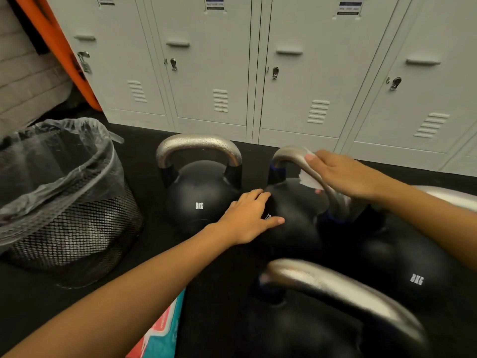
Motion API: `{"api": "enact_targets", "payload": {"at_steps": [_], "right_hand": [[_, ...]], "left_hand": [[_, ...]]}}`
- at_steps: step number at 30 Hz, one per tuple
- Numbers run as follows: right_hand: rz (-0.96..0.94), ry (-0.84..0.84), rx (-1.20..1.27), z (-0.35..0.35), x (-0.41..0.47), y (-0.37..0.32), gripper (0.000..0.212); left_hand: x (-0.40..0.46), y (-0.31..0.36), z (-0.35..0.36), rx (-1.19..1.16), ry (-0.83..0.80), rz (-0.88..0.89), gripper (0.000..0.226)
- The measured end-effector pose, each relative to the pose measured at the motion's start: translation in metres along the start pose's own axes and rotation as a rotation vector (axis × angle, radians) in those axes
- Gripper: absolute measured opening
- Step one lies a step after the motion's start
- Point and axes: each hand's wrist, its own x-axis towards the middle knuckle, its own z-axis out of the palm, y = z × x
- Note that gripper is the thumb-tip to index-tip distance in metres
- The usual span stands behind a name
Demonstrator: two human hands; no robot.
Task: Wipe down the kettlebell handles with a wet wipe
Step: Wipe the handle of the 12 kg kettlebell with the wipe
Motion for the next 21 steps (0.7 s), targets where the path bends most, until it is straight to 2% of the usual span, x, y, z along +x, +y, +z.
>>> {"api": "enact_targets", "payload": {"at_steps": [3, 7, 12, 17, 21], "right_hand": [[-0.003, -0.039, -0.136, -0.002, 0.034, -0.018, 0.051], [-0.036, -0.087, -0.229, 0.002, 0.057, -0.029, 0.046], [-0.233, 0.022, -0.373, 0.012, 0.034, -0.013, 0.044], [-0.266, 0.117, -0.2, 0.017, -0.024, 0.019, 0.055], [-0.201, 0.153, 0.065, 0.034, -0.062, 0.04, 0.058]], "left_hand": [[-0.009, -0.001, -0.009, 0.026, -0.02, -0.023, 0.062], [-0.024, 0.002, -0.025, 0.152, -0.144, -0.047, 0.054], [-0.043, 0.018, -0.048, 0.372, -0.297, -0.073, 0.051], [-0.049, 0.05, -0.072, 0.716, -0.485, -0.061, 0.051], [-0.032, 0.065, -0.085, 0.766, -0.447, -0.013, 0.049]]}}
